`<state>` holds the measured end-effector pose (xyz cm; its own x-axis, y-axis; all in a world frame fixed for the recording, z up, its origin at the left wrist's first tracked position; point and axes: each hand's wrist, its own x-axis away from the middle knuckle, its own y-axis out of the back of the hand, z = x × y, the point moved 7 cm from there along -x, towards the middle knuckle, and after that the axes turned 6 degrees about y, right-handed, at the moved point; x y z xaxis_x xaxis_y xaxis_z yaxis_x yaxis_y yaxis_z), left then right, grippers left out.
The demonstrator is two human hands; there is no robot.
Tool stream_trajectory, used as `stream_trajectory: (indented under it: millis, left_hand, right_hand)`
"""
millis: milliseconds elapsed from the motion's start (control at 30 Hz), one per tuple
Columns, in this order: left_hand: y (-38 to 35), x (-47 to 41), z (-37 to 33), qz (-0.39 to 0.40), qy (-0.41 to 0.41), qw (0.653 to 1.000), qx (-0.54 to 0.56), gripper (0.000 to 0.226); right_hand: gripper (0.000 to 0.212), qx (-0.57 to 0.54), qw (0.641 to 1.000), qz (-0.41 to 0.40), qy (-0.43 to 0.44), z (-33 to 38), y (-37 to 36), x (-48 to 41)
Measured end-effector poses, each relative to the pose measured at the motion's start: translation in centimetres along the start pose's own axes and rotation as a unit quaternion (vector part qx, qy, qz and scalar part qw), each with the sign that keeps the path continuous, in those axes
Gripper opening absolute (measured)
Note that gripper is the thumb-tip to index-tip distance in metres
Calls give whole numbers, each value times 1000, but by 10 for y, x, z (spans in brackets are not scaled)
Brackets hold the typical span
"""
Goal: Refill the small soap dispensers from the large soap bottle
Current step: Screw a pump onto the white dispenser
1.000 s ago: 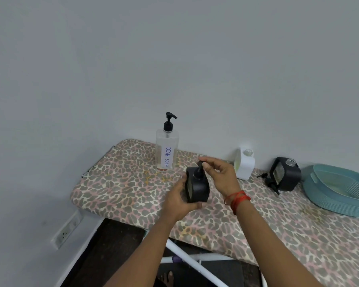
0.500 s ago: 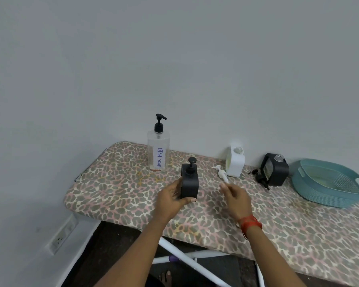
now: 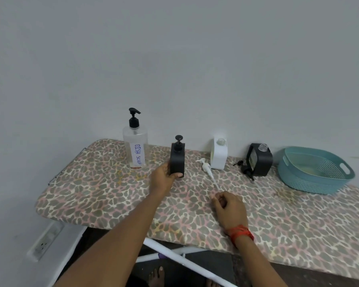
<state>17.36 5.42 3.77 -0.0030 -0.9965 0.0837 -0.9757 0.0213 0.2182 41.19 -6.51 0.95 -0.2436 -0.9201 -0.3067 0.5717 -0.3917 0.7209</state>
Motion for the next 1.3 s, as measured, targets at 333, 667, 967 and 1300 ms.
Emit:
stream_trajectory:
  millis: [333, 667, 967, 1300]
  left_hand:
    - [-20, -59, -8, -32, -4, 999, -42, 48]
    - [-12, -47, -19, -11, -23, 992, -123, 46]
    - [-21, 36, 24, -8, -89, 938, -334, 61]
    - [-23, 55, 27, -3, -146, 929, -339, 49]
  right_hand:
    - [27, -9, 1000, -13, 17, -6, -5, -1]
    - [30, -11, 1000, -8, 14, 1, -1, 1]
    - [21, -172, 973, -89, -126, -7, 10, -7]
    - [63, -88, 983, -39, -158, 32, 20, -142]
